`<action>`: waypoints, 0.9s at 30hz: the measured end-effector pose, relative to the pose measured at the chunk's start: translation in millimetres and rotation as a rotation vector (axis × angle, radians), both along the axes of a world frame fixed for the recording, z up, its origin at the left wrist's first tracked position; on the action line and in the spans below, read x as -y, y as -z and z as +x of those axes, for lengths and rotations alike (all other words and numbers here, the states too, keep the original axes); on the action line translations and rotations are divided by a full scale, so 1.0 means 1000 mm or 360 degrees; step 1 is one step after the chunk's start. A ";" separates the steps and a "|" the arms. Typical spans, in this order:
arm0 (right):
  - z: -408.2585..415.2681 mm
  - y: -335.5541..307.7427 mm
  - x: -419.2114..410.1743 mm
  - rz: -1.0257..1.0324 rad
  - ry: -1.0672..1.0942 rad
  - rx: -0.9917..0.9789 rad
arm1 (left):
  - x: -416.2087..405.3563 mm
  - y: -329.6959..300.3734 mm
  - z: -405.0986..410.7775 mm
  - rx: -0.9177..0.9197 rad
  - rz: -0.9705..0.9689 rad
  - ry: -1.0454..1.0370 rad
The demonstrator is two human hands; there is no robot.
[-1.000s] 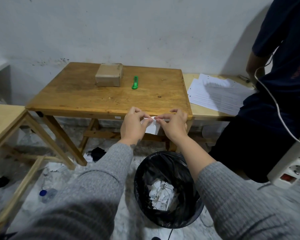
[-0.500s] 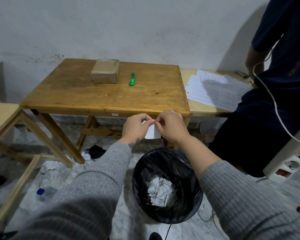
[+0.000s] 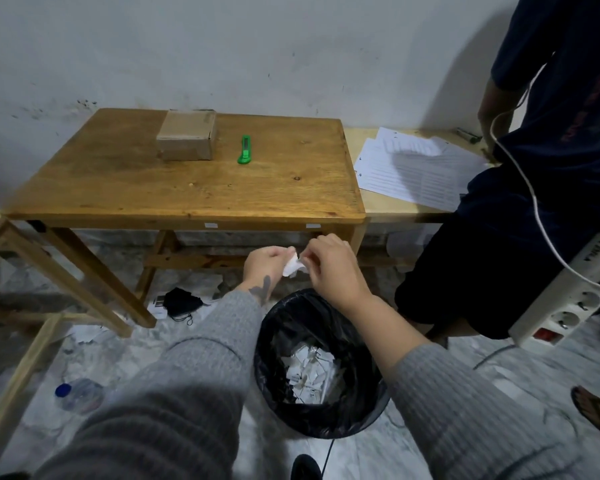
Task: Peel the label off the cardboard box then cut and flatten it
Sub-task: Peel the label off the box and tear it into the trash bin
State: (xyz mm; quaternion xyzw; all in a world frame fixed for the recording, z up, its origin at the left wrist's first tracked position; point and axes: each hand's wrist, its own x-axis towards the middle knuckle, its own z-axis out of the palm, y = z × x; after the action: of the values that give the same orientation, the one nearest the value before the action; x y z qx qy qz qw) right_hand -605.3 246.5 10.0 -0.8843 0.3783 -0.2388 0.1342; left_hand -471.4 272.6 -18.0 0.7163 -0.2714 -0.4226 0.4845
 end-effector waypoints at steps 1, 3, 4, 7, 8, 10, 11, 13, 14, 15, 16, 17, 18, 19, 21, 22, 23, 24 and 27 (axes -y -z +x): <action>-0.003 0.001 0.004 0.0099 0.0060 0.0065 | 0.000 0.000 0.002 0.0023 -0.0042 0.0007; -0.009 0.001 0.010 0.0201 0.0159 0.0151 | 0.002 0.002 0.003 0.0068 -0.0099 -0.0014; -0.010 0.002 0.012 0.0236 0.0195 0.0178 | 0.004 0.002 0.001 0.0097 -0.0103 -0.0031; -0.013 0.005 0.011 0.0363 0.0331 0.0234 | 0.007 0.004 -0.006 0.0158 -0.0078 -0.0133; -0.018 0.007 0.013 0.0397 0.0399 0.0248 | 0.005 0.006 -0.002 0.0186 -0.0052 -0.0213; -0.036 0.010 0.019 0.0489 0.0514 0.0280 | -0.002 0.009 0.012 0.0321 -0.0002 -0.0322; -0.045 0.010 0.023 0.0560 0.0528 0.0308 | -0.004 0.010 0.019 0.0375 -0.0012 -0.0284; -0.053 0.006 0.025 0.0720 0.0478 0.0391 | -0.004 0.011 0.019 0.0406 -0.0058 -0.0069; -0.051 0.004 0.024 0.0804 0.0442 0.0427 | -0.002 0.012 0.011 0.0400 -0.0073 0.0049; -0.047 0.004 0.023 0.0890 0.0412 0.0454 | 0.001 0.013 0.001 0.0384 -0.0083 0.0148; -0.043 0.005 0.022 0.0971 0.0388 0.0471 | 0.002 0.014 -0.010 0.0362 -0.0094 0.0218; -0.040 0.009 0.022 0.1037 0.0375 0.0485 | 0.002 0.016 -0.019 0.0338 -0.0117 0.0260; -0.040 0.013 0.022 0.1085 0.0369 0.0501 | 0.002 0.019 -0.026 0.0327 -0.0149 0.0278; -0.041 0.018 0.023 0.1120 0.0379 0.0512 | 0.001 0.022 -0.030 0.0317 -0.0178 0.0288; -0.047 0.032 0.024 0.1144 0.0466 0.0510 | -0.001 0.030 -0.035 0.0244 -0.0182 0.0343; -0.049 0.039 0.024 0.1134 0.0529 0.0502 | -0.002 0.034 -0.038 0.0192 -0.0153 0.0384; -0.052 0.046 0.023 0.1117 0.0590 0.0479 | -0.004 0.039 -0.042 0.0149 -0.0116 0.0428; -0.054 0.054 0.023 0.1109 0.0632 0.0443 | -0.005 0.045 -0.046 0.0121 -0.0085 0.0473; -0.062 0.082 0.020 0.1153 0.0679 0.0330 | -0.007 0.064 -0.058 0.0137 -0.0022 0.0596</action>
State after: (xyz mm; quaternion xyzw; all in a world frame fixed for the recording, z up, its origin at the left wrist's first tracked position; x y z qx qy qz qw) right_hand -667.7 226.7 -71.5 -0.6533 0.5966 -0.2003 0.4209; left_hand -529.2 279.3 -81.6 0.6675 -0.4233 -0.4723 0.3902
